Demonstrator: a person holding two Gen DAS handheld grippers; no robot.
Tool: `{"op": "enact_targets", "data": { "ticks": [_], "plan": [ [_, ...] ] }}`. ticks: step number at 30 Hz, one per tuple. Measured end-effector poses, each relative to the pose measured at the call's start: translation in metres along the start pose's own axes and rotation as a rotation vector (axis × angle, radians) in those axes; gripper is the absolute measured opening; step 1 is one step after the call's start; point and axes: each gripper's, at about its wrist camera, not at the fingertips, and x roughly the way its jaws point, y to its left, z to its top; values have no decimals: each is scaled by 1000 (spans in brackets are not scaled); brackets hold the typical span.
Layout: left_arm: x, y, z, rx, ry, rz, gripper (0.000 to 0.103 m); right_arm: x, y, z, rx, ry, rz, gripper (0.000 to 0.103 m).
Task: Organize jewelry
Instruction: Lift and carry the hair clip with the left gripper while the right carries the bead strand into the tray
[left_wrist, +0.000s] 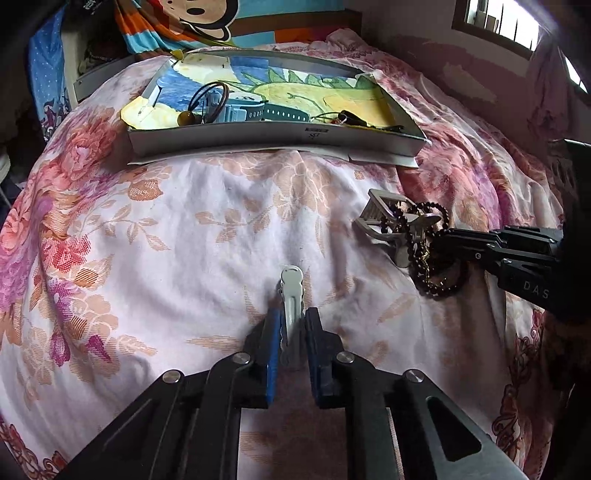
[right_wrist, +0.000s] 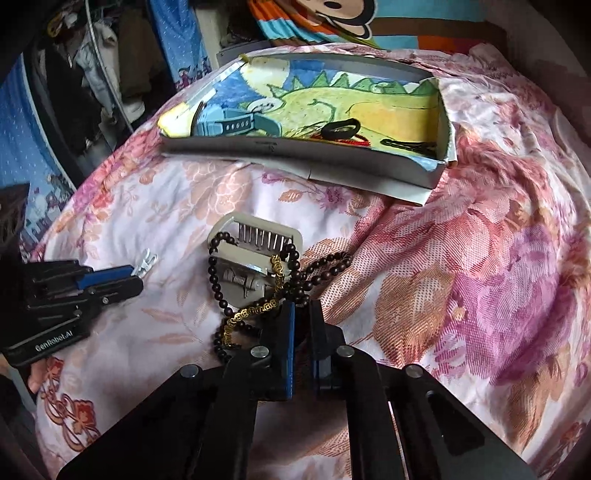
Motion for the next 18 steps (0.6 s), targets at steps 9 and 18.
{"op": "enact_targets", "data": {
  "ticks": [9,18],
  "plan": [
    [-14,-1,2,-21,-80,-14,13,-40,3,6,-10,-146,7,6],
    [-16,-3,2,-21,-99,-13,13,-80,0,14,-7,-304,30,6]
  ]
}}
